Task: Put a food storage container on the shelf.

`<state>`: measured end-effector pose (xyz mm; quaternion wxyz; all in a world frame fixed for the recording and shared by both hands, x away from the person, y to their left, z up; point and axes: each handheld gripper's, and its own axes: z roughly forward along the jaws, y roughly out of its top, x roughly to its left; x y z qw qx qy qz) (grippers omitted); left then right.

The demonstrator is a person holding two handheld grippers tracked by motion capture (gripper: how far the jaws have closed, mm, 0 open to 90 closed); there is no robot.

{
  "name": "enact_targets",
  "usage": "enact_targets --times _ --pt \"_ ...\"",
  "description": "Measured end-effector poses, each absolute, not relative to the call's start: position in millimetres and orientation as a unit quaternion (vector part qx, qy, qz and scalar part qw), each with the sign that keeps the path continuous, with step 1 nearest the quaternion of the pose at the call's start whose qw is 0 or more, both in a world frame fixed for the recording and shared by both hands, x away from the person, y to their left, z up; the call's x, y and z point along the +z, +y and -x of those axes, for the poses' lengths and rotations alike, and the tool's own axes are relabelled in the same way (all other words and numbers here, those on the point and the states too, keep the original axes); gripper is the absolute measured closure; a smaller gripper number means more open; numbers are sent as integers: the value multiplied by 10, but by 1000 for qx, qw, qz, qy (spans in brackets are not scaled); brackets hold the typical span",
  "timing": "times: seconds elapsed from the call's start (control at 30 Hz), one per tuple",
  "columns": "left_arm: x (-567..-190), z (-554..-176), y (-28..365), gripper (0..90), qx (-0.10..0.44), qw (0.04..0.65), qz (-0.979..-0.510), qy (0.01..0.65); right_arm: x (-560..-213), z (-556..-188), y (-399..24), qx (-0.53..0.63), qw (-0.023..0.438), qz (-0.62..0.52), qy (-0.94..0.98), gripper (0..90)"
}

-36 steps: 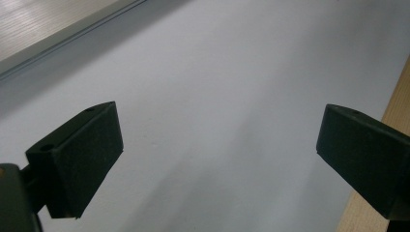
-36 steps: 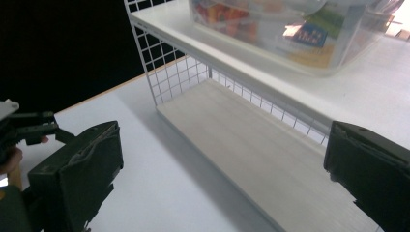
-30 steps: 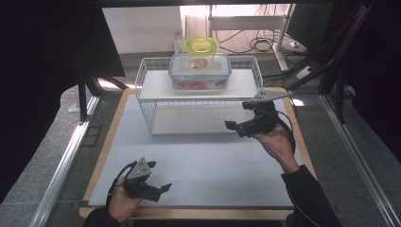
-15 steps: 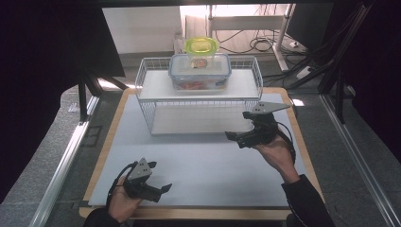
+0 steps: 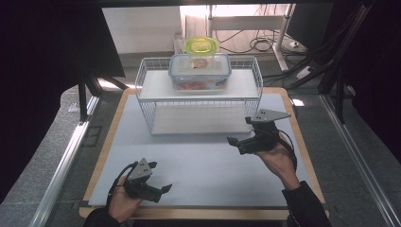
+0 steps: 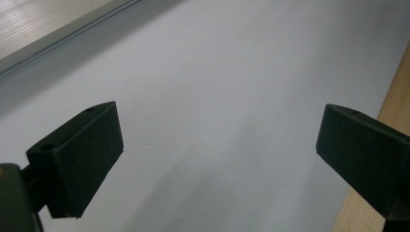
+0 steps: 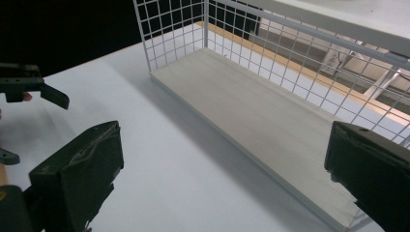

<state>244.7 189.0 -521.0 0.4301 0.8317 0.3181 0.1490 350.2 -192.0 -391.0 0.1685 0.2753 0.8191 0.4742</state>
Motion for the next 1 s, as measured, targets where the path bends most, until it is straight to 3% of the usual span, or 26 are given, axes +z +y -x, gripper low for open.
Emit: enact_targets --times 1.0 --pt "-5213 -2438 1880 35 154 423 -836 313 -4206 -3205 -2005 447 186 -287 826 0"
